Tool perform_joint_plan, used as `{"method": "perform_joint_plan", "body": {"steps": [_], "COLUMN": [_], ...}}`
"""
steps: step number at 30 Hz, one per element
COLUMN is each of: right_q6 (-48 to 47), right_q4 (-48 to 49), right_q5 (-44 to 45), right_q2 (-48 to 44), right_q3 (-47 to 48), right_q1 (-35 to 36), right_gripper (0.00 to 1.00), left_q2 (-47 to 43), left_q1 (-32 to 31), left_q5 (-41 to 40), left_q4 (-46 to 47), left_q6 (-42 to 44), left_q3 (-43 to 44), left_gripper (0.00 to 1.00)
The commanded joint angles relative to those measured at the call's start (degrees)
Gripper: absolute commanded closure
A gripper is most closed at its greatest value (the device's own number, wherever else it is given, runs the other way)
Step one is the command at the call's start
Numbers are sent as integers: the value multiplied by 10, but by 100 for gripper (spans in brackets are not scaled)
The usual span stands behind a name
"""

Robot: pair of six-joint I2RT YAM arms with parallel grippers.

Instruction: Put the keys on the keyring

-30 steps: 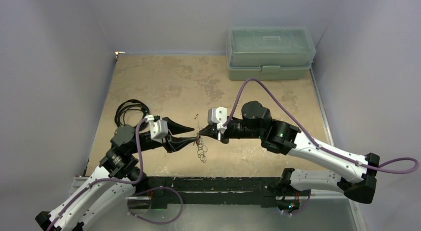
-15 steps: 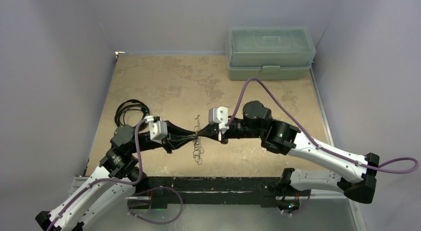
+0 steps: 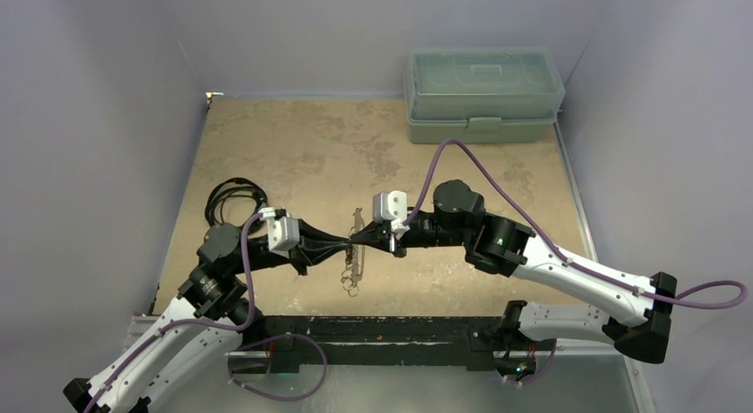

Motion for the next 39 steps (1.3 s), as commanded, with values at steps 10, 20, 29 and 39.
{"method": "perform_joint_plan", "body": {"steps": [10, 20, 29, 39], "right_q6": [-11, -52, -68, -72], "right_q4": [-34, -153, -218, -221], "right_q5": [31, 56, 47, 39], "right_q2": [-8, 13, 68, 87], "right_q3": [24, 116, 171, 184], "right_q1": [2, 3, 2, 2], "right_gripper": [58, 57, 63, 69], "left_q2": [-11, 4, 6, 6], "left_q1": [1, 1, 1, 1], "left_q5": [-12, -15, -16, -17], "left_q4": [12, 7, 7, 7], "left_q6": [24, 22, 20, 19], "left_q3": [4, 5, 4, 3], "left_gripper": [100, 100, 100, 100]}}
